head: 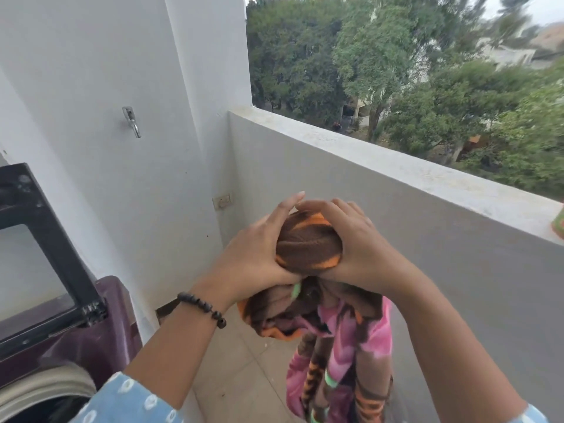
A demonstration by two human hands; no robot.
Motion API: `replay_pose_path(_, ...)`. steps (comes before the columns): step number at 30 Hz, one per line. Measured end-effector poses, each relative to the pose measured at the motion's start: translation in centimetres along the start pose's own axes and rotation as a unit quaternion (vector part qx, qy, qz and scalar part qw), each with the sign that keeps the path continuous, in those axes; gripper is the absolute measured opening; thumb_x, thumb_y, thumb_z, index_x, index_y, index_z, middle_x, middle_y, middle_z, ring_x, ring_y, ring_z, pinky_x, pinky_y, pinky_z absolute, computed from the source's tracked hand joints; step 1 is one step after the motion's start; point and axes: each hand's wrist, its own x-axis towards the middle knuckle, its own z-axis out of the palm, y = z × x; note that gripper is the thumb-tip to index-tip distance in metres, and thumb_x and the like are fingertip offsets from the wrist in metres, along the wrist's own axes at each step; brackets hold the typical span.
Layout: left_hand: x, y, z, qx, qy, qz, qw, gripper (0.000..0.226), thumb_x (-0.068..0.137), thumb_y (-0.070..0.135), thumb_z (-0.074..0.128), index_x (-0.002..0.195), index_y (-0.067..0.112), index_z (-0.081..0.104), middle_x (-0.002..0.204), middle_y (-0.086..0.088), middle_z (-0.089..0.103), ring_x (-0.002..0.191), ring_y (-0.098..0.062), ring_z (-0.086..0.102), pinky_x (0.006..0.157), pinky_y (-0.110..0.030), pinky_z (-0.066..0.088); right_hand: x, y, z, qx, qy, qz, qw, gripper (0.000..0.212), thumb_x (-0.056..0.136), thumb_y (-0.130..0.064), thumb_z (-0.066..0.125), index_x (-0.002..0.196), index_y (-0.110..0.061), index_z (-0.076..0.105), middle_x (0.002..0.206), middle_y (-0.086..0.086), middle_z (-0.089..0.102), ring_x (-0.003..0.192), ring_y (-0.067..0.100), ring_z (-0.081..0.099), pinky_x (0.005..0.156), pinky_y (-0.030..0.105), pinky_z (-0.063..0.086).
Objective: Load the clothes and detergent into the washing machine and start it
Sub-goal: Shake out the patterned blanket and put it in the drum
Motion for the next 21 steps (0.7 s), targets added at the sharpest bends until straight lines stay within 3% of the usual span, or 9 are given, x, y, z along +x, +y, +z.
replay_pose_path(3,0.2,-0.6,0.0,-0.055,0.047,0.027,0.997,0.088,0.059,0.024,0.085,0.136,0.042,0.048,0.121,0.015,0.063,0.109,-0.003,0.061,0.092,-0.028,0.049,-0.7,0.8,-0.8,0.128,-0.049,0.049,0.989,0.098,0.063,-0.034,0.08,0.144,-0.048,0.026,0.134,-0.01,0.045,0.127,0.011,0.042,0.108,0.043,0.037)
replay_pose_path(6,0.1,-1.5,-0.4,-0.15,0.083,0.026,0.985,0.077,0.059,0.025,0.086,0.13,0.036,0.056,0.12,0.013,0.067,0.111,-0.003,0.063,0.095,-0.03,0.051,-2.1,2.6,-1.7,0.274,-0.102,0.124,0.948,0.121,0.058,-0.035,0.091,0.146,-0.057,0.012,0.153,-0.014,0.028,0.139,-0.002,0.033,0.116,0.038,0.032)
replay_pose_path(8,0.2,-1.8,-0.7,-0.225,0.138,0.026,0.964,0.073,0.06,0.028,0.085,0.128,0.026,0.058,0.119,0.012,0.068,0.11,-0.005,0.064,0.094,-0.023,0.049,-3.3,3.7,-1.6,0.364,-0.087,0.153,0.915,0.127,0.051,-0.042,0.094,0.146,-0.058,0.012,0.156,-0.013,0.026,0.14,0.001,0.034,0.116,0.042,0.033)
replay_pose_path(11,0.4,-1.6,-1.0,-0.319,0.239,-0.004,0.917,0.067,0.06,0.021,0.084,0.121,0.025,0.057,0.109,0.018,0.07,0.103,-0.003,0.065,0.089,-0.018,0.049,-4.6,5.2,-0.5,0.494,-0.054,0.173,0.85,0.132,0.047,-0.045,0.095,0.15,-0.048,0.013,0.155,-0.007,0.034,0.137,0.017,0.044,0.112,0.054,0.034)
replay_pose_path(13,0.6,-1.3,-1.0,-0.39,0.303,-0.032,0.869,0.064,0.06,0.007,0.082,0.117,0.024,0.057,0.104,0.016,0.071,0.099,-0.003,0.066,0.084,-0.018,0.051,-5.0,5.7,0.3,0.523,-0.057,0.168,0.834,0.131,0.049,-0.046,0.094,0.152,-0.043,0.012,0.153,-0.005,0.039,0.136,0.021,0.045,0.112,0.055,0.033)
replay_pose_path(17,1.0,-0.4,-0.3,-0.501,0.374,-0.077,0.777,0.054,0.073,-0.008,0.073,0.12,0.012,0.057,0.108,-0.002,0.069,0.097,-0.013,0.068,0.079,-0.024,0.055,-4.1,4.5,1.5,0.528,-0.061,0.161,0.831,0.125,0.05,-0.056,0.089,0.152,-0.03,0.022,0.144,-0.004,0.051,0.131,0.017,0.05,0.104,0.037,0.045)
replay_pose_path(19,0.9,0.2,1.1,-0.526,0.387,-0.101,0.75,0.054,0.076,-0.008,0.07,0.125,0.009,0.055,0.114,-0.009,0.067,0.102,-0.018,0.067,0.082,-0.027,0.056,-3.1,3.1,2.3,0.557,-0.042,0.159,0.814,0.118,0.051,-0.053,0.09,0.145,-0.009,0.033,0.125,0.004,0.066,0.112,0.02,0.064,0.088,0.032,0.053)
replay_pose_path(21,0.4,0.8,2.6,-0.544,0.385,-0.126,0.735,0.057,0.08,-0.008,0.069,0.131,0.007,0.05,0.118,-0.012,0.065,0.104,-0.021,0.066,0.082,-0.029,0.056,-2.2,1.9,3.2,0.601,0.0,0.164,0.782,0.108,0.053,-0.042,0.092,0.137,0.0,0.04,0.117,0.012,0.069,0.103,0.026,0.068,0.081,0.032,0.056)
